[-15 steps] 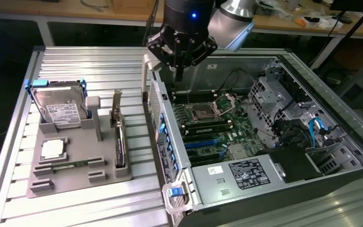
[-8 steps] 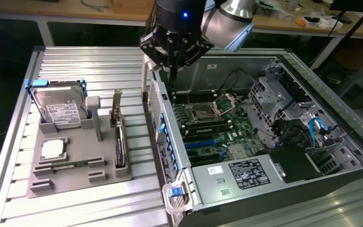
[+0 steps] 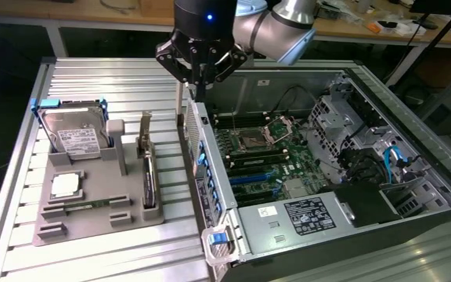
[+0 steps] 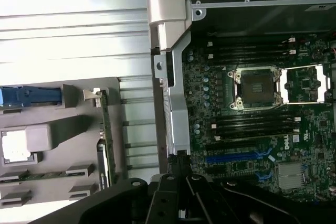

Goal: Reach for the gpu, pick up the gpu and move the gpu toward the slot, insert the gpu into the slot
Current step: 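Reach for the gpu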

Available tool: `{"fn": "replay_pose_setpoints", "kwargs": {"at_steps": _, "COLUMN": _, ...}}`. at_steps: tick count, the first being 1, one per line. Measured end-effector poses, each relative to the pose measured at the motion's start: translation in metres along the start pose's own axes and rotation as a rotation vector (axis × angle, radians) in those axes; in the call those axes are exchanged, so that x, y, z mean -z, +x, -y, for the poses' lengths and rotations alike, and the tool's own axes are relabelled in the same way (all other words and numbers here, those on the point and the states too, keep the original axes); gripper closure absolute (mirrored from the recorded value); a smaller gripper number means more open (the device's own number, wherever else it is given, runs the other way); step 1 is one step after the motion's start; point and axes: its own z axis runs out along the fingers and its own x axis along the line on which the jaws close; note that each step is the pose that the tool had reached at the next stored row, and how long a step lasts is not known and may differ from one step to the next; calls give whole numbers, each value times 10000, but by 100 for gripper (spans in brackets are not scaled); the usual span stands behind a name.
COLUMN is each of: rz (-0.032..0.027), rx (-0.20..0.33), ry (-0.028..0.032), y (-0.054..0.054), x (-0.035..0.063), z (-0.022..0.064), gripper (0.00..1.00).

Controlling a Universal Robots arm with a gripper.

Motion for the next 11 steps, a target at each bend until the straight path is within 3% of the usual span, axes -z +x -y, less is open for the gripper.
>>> {"fn": "replay_pose_setpoints", "kwargs": {"at_steps": 11, "rz": -5, "rx": -71, "ry": -5, "y": 259, "x": 11, "z": 19, "gripper": 89}}
